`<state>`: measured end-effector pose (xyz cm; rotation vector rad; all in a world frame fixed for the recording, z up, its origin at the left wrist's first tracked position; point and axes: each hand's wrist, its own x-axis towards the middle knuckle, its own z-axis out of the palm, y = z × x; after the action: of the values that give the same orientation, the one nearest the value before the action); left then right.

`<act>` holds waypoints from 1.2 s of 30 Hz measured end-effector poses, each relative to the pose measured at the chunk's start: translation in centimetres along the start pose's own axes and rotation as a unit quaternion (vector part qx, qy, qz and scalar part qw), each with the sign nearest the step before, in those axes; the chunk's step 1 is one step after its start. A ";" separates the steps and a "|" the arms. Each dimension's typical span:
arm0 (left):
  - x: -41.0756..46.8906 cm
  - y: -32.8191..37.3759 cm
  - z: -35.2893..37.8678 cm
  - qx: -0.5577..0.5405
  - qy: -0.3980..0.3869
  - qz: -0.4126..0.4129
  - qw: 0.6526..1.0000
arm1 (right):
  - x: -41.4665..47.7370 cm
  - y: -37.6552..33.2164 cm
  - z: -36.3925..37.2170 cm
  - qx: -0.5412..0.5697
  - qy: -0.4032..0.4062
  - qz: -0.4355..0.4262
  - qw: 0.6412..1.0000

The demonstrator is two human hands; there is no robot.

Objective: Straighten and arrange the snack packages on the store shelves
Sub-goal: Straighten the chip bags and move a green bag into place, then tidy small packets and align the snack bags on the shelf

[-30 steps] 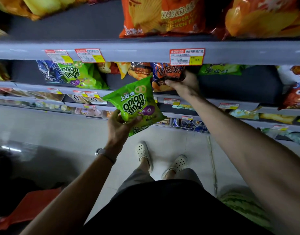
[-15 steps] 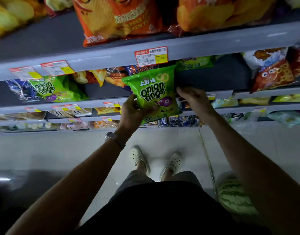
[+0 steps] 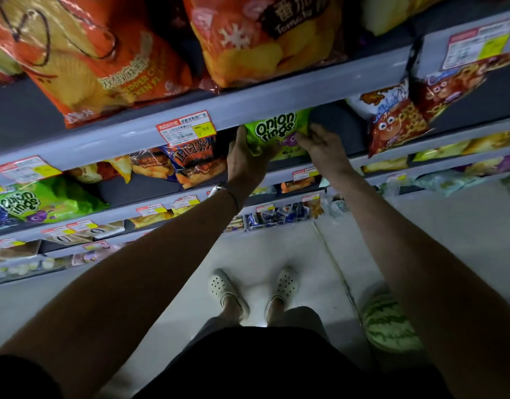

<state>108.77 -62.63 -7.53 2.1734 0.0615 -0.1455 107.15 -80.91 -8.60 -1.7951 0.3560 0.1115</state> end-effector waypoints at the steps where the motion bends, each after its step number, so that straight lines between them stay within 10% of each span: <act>1: 0.2 0.0 0.1 -0.007 -0.012 -0.023 1.000 | 0.3 0.2 0.1 -0.011 -0.003 -0.001 1.000; 14: -1.5 -1.6 -1.1 0.115 -0.144 -0.017 0.983 | -2.8 0.7 0.0 -0.105 0.019 0.093 0.990; 24: -8.2 -0.6 -6.0 0.295 -0.342 0.065 0.890 | -14.6 -2.1 2.2 -0.273 0.055 0.093 0.956; 36: -16.0 1.9 -8.4 0.253 -0.268 0.180 0.912 | -26.0 -3.1 3.5 -0.342 0.179 0.138 0.912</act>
<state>93.74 -56.65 0.82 2.5280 -0.7628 -0.5931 83.81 -72.23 0.28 -2.4550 0.9237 0.1144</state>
